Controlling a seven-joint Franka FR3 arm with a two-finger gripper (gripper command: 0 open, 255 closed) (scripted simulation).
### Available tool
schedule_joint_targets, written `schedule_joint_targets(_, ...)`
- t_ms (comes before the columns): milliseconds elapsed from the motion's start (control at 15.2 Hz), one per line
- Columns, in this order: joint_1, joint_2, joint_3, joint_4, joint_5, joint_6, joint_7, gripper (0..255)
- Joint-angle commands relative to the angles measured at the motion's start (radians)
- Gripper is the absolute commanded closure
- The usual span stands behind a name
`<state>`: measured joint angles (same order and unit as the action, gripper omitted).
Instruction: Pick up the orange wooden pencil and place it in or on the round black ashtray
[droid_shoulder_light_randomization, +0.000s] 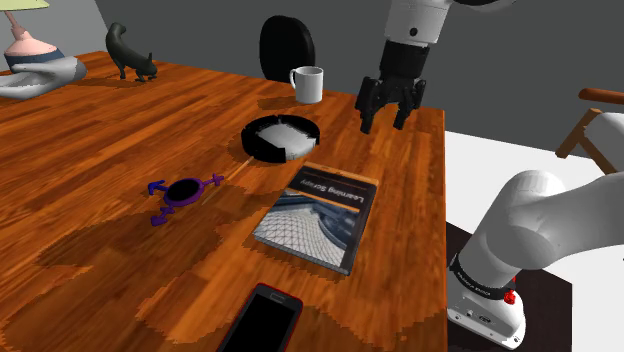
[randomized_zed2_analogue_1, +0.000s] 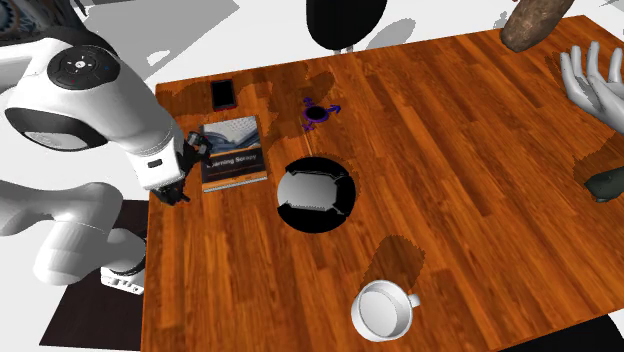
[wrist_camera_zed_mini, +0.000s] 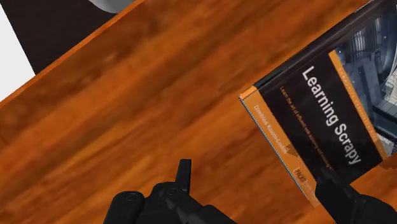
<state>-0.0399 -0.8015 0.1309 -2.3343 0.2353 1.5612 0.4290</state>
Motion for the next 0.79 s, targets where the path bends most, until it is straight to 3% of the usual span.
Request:
schedule_joint_targets(0,-0.011,0.008,0.057,-0.013,0.038,0.05,0.102,0)
schedule_joint_targets(396,-0.06,0.109,0.237,0.023,0.115,0.202,0.394,0)
schedule_joint_targets(726,-0.13,0.242,0.392,0.105,0.12,0.326,0.644,0)
